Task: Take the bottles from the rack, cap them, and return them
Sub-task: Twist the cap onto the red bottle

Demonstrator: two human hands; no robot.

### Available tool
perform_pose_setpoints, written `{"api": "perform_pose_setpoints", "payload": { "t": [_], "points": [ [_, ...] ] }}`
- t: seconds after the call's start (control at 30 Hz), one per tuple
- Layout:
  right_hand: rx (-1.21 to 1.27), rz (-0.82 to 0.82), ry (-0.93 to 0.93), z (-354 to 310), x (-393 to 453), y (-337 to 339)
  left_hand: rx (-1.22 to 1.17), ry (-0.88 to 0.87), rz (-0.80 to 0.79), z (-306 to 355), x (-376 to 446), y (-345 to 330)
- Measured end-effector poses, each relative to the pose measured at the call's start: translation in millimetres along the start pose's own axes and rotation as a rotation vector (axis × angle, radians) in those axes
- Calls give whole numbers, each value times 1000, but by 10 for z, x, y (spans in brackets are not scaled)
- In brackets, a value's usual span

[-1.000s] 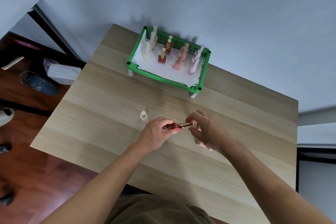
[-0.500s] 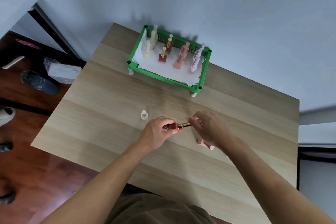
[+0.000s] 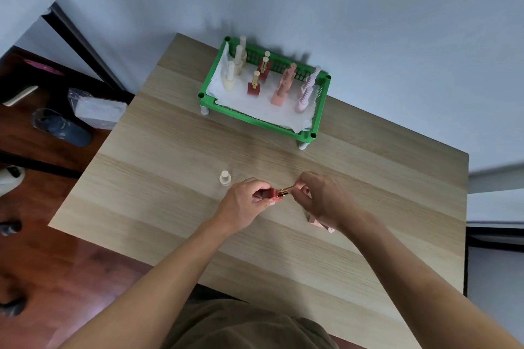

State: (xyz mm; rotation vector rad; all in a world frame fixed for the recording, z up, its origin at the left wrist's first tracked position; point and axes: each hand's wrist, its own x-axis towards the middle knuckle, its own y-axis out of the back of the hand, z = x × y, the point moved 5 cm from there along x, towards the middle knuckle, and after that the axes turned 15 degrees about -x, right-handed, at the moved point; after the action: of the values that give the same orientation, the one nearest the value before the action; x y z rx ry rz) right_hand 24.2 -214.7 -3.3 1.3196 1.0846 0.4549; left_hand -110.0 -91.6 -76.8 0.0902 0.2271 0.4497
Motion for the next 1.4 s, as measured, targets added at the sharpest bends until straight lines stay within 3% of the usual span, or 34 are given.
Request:
{"api": "perform_pose_setpoints", "payload": {
  "t": [0.3, 0.47, 0.93, 1.4],
  "points": [
    [-48, -99, -111, 101, 8, -88, 4, -16, 9, -8, 21, -7],
    [12, -82, 40, 19, -38, -56, 18, -13, -5, -26, 18, 2],
    [-7, -2, 41, -134, -70, -90, 167, -33, -84, -104, 29, -61],
    [94, 39, -197, 406, -623, -196, 171, -27, -60, -172, 100, -105]
  ]
}}
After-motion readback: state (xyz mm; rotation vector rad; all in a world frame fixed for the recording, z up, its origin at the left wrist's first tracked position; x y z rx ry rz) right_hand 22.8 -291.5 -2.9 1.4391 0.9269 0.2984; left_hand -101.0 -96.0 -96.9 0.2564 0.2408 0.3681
